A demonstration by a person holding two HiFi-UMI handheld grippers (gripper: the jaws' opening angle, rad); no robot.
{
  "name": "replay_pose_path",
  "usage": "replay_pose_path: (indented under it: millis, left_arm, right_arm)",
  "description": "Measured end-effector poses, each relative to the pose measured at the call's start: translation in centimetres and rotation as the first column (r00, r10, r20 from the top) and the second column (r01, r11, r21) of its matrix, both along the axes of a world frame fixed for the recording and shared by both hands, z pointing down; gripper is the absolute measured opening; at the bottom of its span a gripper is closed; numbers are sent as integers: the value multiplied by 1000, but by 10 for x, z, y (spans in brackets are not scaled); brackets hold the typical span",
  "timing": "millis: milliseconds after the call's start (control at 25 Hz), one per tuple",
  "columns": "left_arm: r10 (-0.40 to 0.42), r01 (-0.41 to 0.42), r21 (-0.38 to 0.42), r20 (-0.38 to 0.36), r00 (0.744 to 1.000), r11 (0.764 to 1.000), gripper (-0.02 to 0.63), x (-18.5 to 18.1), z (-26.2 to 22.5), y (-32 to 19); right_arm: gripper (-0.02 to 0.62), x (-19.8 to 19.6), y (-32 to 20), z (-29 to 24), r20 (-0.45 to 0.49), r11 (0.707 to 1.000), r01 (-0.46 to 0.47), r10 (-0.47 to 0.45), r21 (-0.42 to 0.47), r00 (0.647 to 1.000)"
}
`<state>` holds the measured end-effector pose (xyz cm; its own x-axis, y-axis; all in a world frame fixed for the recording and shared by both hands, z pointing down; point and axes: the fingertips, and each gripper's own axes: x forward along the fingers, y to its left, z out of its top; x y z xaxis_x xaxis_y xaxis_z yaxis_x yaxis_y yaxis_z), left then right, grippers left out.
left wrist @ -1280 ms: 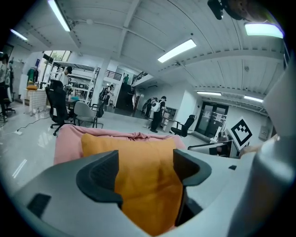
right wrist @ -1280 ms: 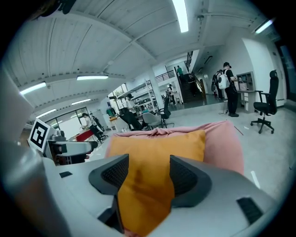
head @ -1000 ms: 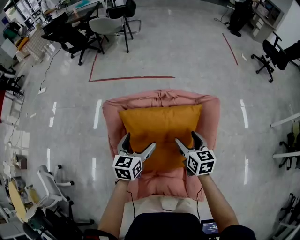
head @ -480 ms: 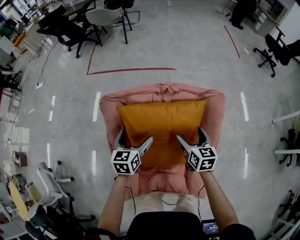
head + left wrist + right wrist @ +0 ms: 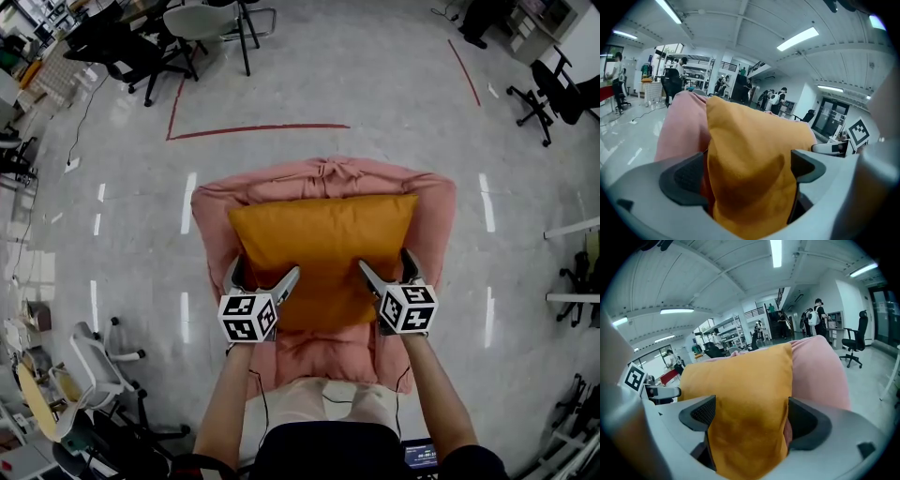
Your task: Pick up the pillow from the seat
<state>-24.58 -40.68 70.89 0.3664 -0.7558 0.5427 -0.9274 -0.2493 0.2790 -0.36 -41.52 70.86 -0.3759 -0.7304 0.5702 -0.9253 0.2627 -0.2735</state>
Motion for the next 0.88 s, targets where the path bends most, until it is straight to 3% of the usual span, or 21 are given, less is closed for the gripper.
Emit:
replay_pose_path:
  millis: [240,560,880]
  left_arm:
    - [-2,2,-20,2,1000,1000,569,-3,11,-9]
    - [-20,17,-44,-56,998,999,577,-2,26,-19]
    - [19,-22,-49,-73,997,999,586,0,34,-27]
  right_arm:
    - [460,5,-11,14,-11,999,-11,11,-33,1000]
    - [476,7,-24,26,-25,998,15,-16,-58,1000]
    - [494,8,-33,38,14,995,42,-41,-88,999]
